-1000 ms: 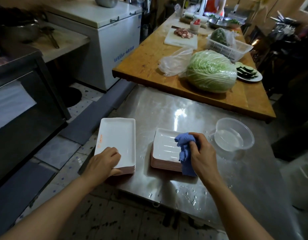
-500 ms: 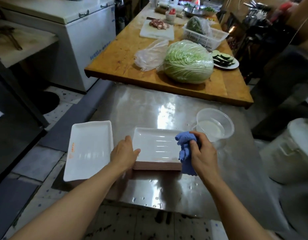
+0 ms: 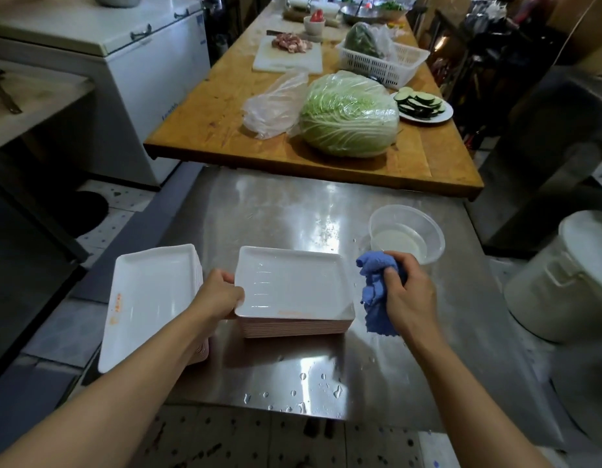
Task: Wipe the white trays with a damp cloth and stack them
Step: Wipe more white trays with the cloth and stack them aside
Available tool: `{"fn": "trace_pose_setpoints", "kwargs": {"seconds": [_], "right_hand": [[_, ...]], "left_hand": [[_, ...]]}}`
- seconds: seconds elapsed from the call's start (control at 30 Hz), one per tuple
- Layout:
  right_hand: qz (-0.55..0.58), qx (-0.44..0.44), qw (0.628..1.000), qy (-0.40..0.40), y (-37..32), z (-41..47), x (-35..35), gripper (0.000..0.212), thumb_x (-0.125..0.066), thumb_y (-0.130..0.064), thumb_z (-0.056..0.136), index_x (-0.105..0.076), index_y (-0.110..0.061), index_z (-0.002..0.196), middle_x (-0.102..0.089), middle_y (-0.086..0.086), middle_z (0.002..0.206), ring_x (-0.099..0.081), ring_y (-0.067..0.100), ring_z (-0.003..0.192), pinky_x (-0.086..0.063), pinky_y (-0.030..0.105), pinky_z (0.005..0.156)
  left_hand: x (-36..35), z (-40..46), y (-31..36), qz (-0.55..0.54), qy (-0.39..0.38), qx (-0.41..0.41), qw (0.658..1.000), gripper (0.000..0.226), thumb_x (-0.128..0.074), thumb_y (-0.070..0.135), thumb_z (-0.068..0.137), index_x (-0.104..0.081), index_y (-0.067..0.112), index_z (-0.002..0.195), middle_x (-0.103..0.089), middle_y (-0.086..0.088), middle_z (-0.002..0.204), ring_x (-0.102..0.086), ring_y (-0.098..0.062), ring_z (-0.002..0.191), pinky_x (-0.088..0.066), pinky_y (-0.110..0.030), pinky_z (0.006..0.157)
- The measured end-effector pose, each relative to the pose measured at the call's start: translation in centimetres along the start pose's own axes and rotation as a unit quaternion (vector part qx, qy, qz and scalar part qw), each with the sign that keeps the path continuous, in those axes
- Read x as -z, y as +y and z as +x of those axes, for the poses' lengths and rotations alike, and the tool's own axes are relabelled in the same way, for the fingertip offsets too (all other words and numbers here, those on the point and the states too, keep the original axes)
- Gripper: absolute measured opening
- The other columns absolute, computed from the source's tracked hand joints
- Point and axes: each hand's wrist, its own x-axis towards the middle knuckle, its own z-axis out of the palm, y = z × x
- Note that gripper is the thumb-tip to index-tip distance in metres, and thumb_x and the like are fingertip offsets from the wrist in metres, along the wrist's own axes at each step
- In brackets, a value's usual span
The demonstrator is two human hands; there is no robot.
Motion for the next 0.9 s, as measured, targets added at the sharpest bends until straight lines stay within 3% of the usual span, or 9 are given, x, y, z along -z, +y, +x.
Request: {"fn": "trace_pose_setpoints", "kwargs": {"seconds": [0.1, 0.27, 0.43, 0.53, 0.73, 0.9], "right_hand": [[0.004, -0.003, 1.000, 0.005, 0.1, 0.6, 0.6, 0.023, -0.044, -0.013, 0.094, -0.060, -0.029, 0.096, -0.063, -0.020, 0.086, -0.058, -0.008, 0.082, -0.043, 0.013, 0.068], [0.008, -0.011, 0.999, 0.035, 0.7, 1.7, 2.6, 0.023, -0.044, -0.012, 0.095, -0.060, -0.029, 0.096, -0.062, -0.019, 0.087, -0.057, -0.011, 0.081, -0.042, 0.006, 0.062], [0.022, -0.011, 0.997, 0.077, 1.5, 2.7, 5.0, 0.024, -0.045, -0.007, 0.093, -0.060, -0.027, 0.092, -0.062, -0.014, 0.086, -0.056, -0.014, 0.077, -0.039, -0.001, 0.060], [0.017, -0.018, 0.996, 0.088, 2.3, 3.1, 6.3, 0.022, -0.045, -0.011, 0.094, -0.059, -0.028, 0.095, -0.062, -0.015, 0.087, -0.057, -0.013, 0.078, -0.042, 0.004, 0.059], [0.038, -0.042, 0.993, 0.102, 3.7, 3.4, 8.3, 0.021, -0.044, -0.012, 0.095, -0.059, -0.028, 0.095, -0.063, -0.012, 0.087, -0.059, -0.009, 0.078, -0.044, 0.004, 0.060], [0.048, -0.050, 0.992, 0.102, 4.0, 3.7, 9.2, 0.018, -0.045, -0.012, 0.096, -0.059, -0.023, 0.099, -0.063, -0.011, 0.089, -0.059, -0.005, 0.078, -0.043, 0.002, 0.061]], "left_hand": [[-0.1, -0.4, 0.4, -0.057, -0.032, 0.013, 0.998, 0.034, -0.046, -0.015, 0.078, -0.048, 0.011, 0.100, -0.059, -0.010, 0.095, -0.060, -0.022, 0.079, -0.047, -0.027, 0.049], [-0.3, -0.9, 2.9, -0.083, -0.059, -0.036, 0.994, 0.045, -0.044, -0.018, 0.078, -0.054, 0.010, 0.112, -0.065, -0.010, 0.100, -0.064, -0.029, 0.088, -0.053, -0.032, 0.056], [-3.5, -1.2, 8.8, -0.098, -0.063, -0.089, 0.989, 0.038, -0.044, -0.015, 0.080, -0.048, 0.013, 0.107, -0.060, -0.013, 0.100, -0.060, -0.026, 0.079, -0.052, -0.029, 0.048], [-6.5, -0.8, 12.5, -0.073, -0.046, -0.130, 0.988, 0.037, -0.048, -0.012, 0.082, -0.044, 0.019, 0.102, -0.058, -0.012, 0.106, -0.060, -0.029, 0.091, -0.054, -0.033, 0.053], [-13.0, -0.7, 17.5, 0.066, 0.030, -0.273, 0.959, 0.037, -0.054, -0.002, 0.081, -0.038, 0.024, 0.103, -0.055, -0.003, 0.100, -0.057, -0.022, 0.086, -0.045, -0.024, 0.041], [-16.6, -1.4, 18.5, 0.147, 0.085, -0.350, 0.921, 0.036, -0.054, -0.002, 0.081, -0.035, 0.022, 0.099, -0.052, 0.001, 0.088, -0.053, -0.022, 0.079, -0.048, -0.032, 0.057]]}}
